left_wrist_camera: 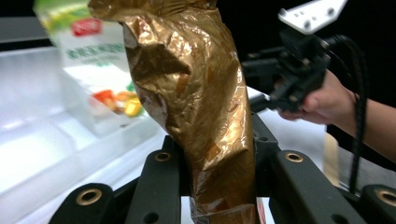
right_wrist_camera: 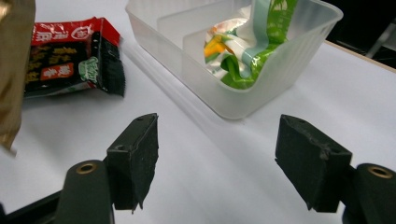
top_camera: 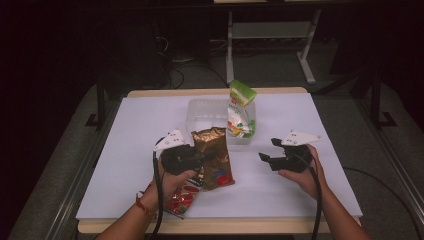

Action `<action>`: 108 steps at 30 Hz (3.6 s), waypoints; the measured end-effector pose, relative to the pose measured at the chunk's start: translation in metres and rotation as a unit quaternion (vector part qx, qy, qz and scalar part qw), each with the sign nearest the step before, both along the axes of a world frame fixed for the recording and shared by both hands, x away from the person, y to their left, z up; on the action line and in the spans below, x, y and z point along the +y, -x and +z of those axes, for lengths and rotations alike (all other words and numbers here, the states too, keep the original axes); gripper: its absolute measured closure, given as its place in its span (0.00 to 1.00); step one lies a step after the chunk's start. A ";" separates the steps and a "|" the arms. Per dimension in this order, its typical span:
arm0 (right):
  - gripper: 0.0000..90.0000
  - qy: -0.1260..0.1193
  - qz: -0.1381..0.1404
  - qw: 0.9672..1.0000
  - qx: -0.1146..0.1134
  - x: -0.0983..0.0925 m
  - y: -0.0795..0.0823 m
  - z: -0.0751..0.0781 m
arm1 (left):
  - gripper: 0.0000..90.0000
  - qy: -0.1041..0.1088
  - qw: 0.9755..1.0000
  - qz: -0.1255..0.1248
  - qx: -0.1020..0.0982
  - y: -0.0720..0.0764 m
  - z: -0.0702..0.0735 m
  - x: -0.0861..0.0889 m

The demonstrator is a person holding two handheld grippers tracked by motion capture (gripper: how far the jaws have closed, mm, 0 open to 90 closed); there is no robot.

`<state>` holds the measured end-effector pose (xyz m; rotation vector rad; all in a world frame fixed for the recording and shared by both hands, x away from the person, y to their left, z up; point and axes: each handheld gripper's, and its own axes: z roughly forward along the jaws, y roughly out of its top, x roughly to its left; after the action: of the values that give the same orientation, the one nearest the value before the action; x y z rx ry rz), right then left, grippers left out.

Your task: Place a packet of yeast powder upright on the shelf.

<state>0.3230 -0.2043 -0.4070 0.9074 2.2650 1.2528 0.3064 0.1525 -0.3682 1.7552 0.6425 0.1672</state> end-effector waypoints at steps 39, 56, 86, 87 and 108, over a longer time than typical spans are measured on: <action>0.22 -0.023 -0.012 0.998 -0.065 0.010 0.044 -0.010 | 0.79 -0.020 0.985 0.159 -0.062 -0.085 0.042 -0.011; 0.22 -0.024 -0.003 0.998 -0.062 0.008 0.047 -0.013 | 0.79 -0.055 0.968 0.239 -0.052 -0.121 0.033 -0.039; 0.23 -0.016 0.013 0.998 -0.059 0.010 0.047 -0.015 | 0.78 -0.082 0.962 0.258 -0.025 -0.138 -0.004 -0.082; 0.23 -0.016 0.013 0.998 -0.058 0.010 0.047 -0.015 | 0.78 -0.079 0.963 0.258 -0.024 -0.137 -0.005 -0.082; 0.24 -0.011 0.020 0.998 -0.054 0.013 0.047 -0.016 | 0.80 -0.091 0.968 0.232 -0.037 -0.138 -0.004 -0.074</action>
<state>0.2763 -0.1915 -0.4226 0.7854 2.1989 1.3130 0.4442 0.0787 -0.3725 1.7366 1.0017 0.6291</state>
